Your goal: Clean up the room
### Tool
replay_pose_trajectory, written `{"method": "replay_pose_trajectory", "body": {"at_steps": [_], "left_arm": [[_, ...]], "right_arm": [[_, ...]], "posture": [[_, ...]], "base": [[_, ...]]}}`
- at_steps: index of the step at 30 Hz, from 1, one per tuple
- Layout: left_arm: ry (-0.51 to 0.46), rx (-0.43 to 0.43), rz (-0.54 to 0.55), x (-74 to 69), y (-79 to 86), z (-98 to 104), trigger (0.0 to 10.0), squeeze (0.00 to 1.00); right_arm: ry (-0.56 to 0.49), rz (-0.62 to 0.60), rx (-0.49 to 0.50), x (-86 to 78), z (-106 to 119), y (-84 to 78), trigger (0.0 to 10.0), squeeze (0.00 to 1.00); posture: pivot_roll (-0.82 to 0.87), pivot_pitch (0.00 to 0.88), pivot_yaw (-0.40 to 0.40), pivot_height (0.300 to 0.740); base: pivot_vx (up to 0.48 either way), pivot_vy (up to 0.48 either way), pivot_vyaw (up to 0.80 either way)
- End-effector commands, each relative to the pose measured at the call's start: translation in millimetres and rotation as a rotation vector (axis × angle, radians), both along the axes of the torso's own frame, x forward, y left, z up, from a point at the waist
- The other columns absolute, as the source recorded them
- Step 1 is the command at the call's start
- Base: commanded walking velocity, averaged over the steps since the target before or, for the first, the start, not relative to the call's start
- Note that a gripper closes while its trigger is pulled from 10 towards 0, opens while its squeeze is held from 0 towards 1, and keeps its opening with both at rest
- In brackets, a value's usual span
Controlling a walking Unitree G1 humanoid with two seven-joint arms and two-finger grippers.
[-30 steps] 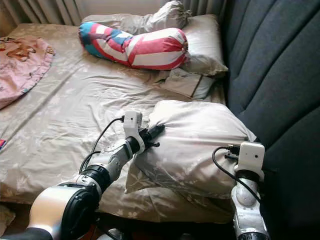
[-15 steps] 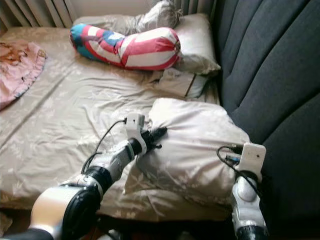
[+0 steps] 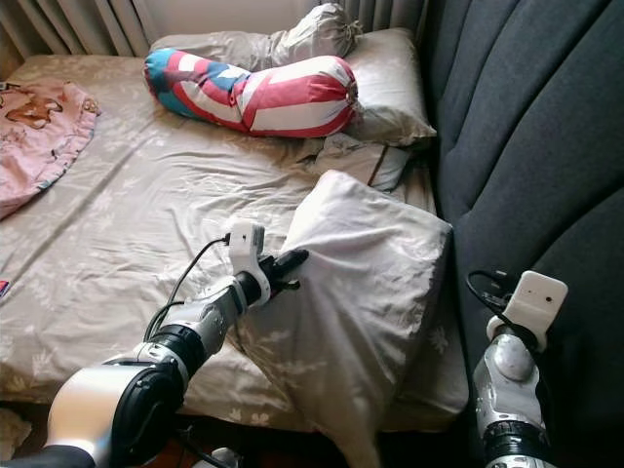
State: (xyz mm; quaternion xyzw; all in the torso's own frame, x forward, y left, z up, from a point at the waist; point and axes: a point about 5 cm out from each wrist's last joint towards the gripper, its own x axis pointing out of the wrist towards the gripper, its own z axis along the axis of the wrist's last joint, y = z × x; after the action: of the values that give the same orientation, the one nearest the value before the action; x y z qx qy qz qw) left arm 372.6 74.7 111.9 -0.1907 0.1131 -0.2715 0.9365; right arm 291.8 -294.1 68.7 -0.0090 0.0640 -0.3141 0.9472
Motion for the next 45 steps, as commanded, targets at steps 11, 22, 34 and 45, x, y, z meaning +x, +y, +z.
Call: {"method": "replay_pose_trajectory", "body": {"at_steps": [11,22,34,45], "left_arm": [[-0.069,-0.048,-0.023,6.0,-5.1,18,10.0,1.00],[-0.048,0.174,0.163,-13.8,46.6,-29,10.0,0.00],[0.009,0.263,0.251,-47.5,78.4,-70,10.0,0.00],[-0.020,0.293,0.258,-51.0,87.1,-67,10.0,0.00]], "right_arm": [[0.039,0.118,0.093,4.7,-13,17.3,10.0,0.00],[0.168,0.412,0.259,-3.3,-50,68.7,10.0,0.00],[0.335,0.485,0.403,-20.9,-82,95.5,10.0,1.00],[0.432,0.502,0.531,-33.3,-101,109.0,10.0,1.00]], "posture": [[-0.22,0.090,0.005,0.740],[-0.22,0.092,0.006,0.740],[-0.19,0.097,0.001,0.740],[-0.16,0.104,0.013,0.740]], "base": [[0.000,0.000,0.00],[0.000,0.000,0.00],[0.000,0.000,0.00],[0.000,0.000,0.00]]}}
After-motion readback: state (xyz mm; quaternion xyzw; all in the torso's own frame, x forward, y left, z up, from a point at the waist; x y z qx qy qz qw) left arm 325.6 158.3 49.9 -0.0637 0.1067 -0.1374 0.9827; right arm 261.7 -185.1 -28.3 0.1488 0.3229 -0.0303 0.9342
